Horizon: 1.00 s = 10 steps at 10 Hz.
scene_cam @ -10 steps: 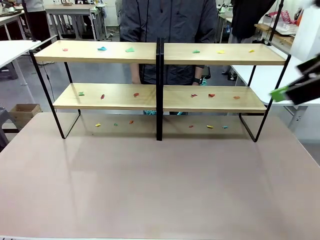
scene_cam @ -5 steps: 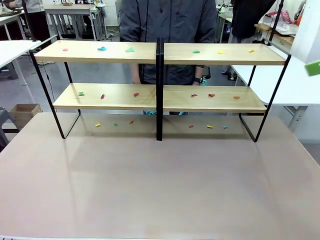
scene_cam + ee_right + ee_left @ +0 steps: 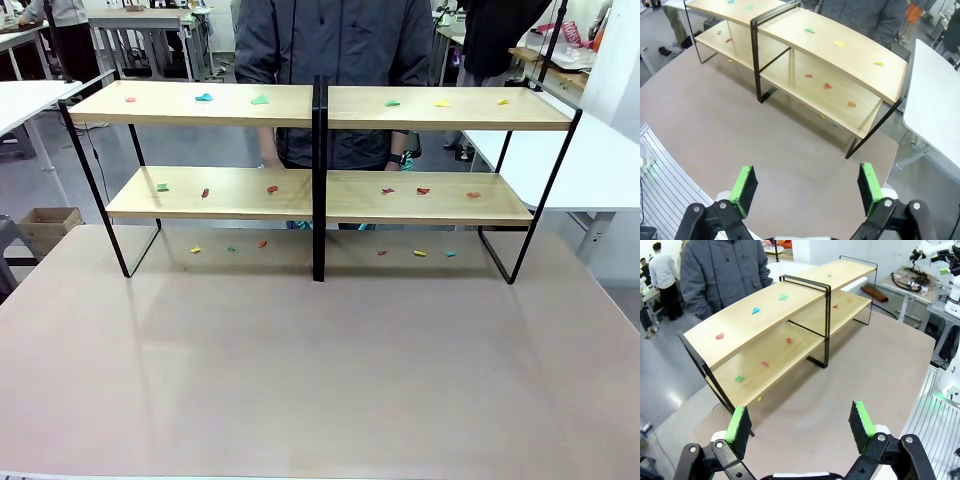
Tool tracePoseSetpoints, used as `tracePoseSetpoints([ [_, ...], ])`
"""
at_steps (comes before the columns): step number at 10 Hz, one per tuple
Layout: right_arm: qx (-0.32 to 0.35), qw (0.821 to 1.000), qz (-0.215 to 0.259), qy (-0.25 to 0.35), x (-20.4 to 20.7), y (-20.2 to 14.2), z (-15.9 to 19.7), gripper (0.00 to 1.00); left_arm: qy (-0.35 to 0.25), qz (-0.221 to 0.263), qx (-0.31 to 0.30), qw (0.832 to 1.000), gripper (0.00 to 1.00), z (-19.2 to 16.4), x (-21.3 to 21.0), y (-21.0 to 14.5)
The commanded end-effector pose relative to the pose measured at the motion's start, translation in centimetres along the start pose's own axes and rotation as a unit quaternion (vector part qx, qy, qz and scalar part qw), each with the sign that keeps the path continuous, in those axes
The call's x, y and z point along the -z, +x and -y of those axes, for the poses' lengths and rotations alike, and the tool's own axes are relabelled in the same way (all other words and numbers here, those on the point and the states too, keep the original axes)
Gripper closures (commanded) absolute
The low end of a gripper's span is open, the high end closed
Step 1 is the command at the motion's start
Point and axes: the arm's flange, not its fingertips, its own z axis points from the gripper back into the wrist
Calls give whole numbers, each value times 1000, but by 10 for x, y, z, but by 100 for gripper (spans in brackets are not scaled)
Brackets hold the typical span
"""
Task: Clean the shelves.
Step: Pick up the Duster when the human hands it over.
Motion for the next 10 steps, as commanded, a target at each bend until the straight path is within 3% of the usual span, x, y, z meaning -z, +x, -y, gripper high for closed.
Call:
tracePoseSetpoints([
  [1, -8, 1000, 26, 5, -20, -37, -1, 0, 5, 10, -16, 1000, 0, 29, 27, -33],
  [4, 15, 998, 51, 31, -23, -35, 23, 0, 1, 6, -22, 1000, 0, 24, 30, -34],
  [10, 70, 994, 87, 22, -26, -40, 47, 0, 5, -13, -31, 999, 0, 14, 36, -34],
])
